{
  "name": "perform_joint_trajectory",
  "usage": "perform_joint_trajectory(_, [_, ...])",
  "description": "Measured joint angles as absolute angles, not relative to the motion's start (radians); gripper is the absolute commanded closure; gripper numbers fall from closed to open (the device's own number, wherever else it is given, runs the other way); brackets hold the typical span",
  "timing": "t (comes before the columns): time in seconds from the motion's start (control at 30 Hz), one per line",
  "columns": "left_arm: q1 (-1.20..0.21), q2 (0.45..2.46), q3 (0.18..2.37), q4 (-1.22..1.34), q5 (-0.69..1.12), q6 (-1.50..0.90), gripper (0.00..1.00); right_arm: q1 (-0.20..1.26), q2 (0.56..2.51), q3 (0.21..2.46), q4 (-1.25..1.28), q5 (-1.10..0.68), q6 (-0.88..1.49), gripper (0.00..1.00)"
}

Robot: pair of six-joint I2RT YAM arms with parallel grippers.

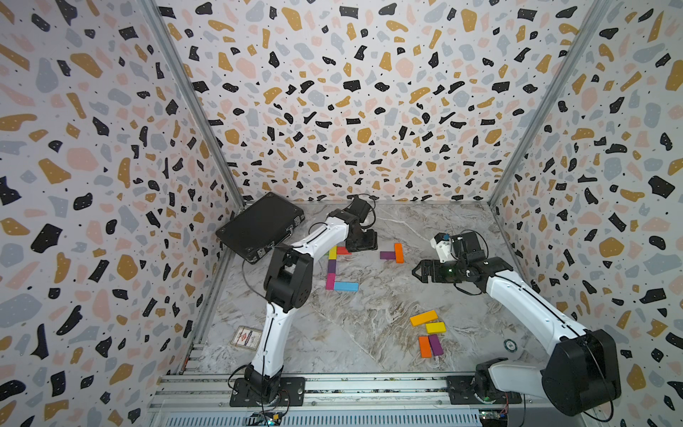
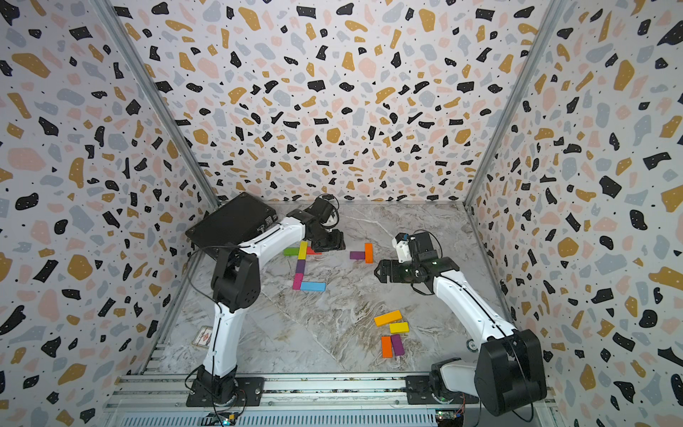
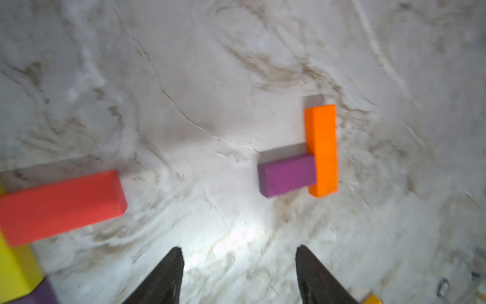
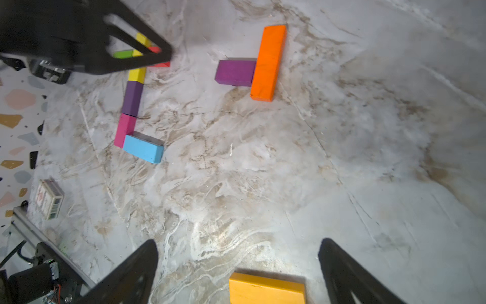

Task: Assemble the letter t with building blocks
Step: Assemble the building block at the center of the board, then pick up the building block from the center of the board.

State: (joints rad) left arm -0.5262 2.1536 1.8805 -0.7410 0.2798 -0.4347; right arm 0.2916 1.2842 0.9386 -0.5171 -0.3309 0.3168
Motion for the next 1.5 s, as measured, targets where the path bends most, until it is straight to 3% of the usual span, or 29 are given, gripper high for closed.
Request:
perform_joint_trajectory(0.03, [-0.522,2.105,1.851,-0.744,0.311,-0.404,0.27,0.292,1.285,0.939,-0.532,-0.319,0.319,0.08])
perform_joint_trajectory(0.17, [-0.520,1.910,1.683,-0.744,0.447,-0.289,0.00,0.335,1.254,0.906,-0.593,-0.244,0.355,0.08])
perform_joint_trajectory(0.4, [-0.525,1.658,1.269,-0.727,0.646,-0.224,0.00,0.556,1.133,0.859,-0.757,-0.074,0.525,0.14])
perform_joint_trajectory(0.6, [-0.525,1.492,1.052,-0.670,0.732,-0.244,0.00,0.669,1.056,0.772,-0.891,0.033,0.701,0.14])
perform_joint_trajectory(0.87, [-0.525,1.434,1.015,-0.626,0.776,-0.255,0.00,0.686,1.168,0.700,-0.897,0.096,0.764,0.08])
perform_joint_trajectory(1.3, [-0.525,1.461,1.036,-0.626,0.806,-0.256,0.00,0.686,1.277,0.642,-0.748,0.094,0.720,0.08])
perform_joint_trajectory(1.5, [-0.525,1.464,1.036,-0.619,0.803,-0.272,0.00,0.686,1.314,0.643,-0.709,0.092,0.700,0.18])
